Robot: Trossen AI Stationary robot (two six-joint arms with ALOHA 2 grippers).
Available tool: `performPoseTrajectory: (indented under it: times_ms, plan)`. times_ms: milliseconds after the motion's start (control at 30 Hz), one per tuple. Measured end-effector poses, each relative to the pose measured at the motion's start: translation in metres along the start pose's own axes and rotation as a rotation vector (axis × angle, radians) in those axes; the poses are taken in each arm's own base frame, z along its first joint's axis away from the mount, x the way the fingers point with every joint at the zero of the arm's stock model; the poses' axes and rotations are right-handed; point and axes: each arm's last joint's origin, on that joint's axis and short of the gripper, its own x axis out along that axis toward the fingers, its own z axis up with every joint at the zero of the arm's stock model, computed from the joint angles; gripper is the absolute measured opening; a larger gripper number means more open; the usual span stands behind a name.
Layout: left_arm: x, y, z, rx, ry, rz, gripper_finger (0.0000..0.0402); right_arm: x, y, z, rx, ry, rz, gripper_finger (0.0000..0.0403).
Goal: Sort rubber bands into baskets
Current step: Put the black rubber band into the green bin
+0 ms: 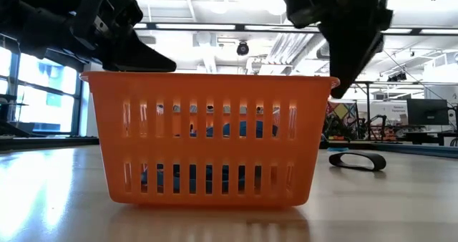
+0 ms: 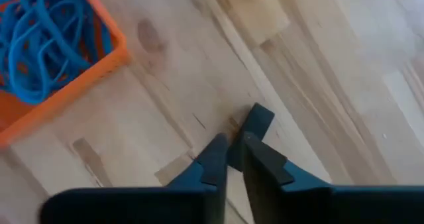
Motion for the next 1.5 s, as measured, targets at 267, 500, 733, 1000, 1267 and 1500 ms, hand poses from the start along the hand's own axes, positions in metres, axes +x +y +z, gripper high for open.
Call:
performPoseTrajectory:
  times_ms: [267,500,733,1000,1267,1500]
  plan:
    - [0.000,0.000,0.000,0.011,0.000,0.000,0.0003,0.024,0.007,-0.006,0.071,0.038,-0.083,0.0121]
    - [0.000,0.000,0.000,0.018,0.001,0.000,0.0003,0.052,0.003,0.000,0.106,0.099,-0.159,0.0138]
    - [0.000,0.000,0.000,0.038,0.001,0.000,0.0003,0.062,-0.004,0.003,0.119,0.143,-0.209,0.0138]
    - [0.000,0.000,0.000,0.063,0.002,0.000,0.0003,0.082,-0.009,-0.003,0.107,0.207,-0.101,0.0136]
    - [0.000,0.000,0.000,0.062,0.002,0.000,0.0003,0.068,-0.011,0.004,-0.006,0.160,-0.114,0.0025]
    - [0.000,0.000,0.000,0.054,0.000,0.002,0.0003,0.035,-0.035,0.039,-0.056,-0.006,-0.145,0.0007]
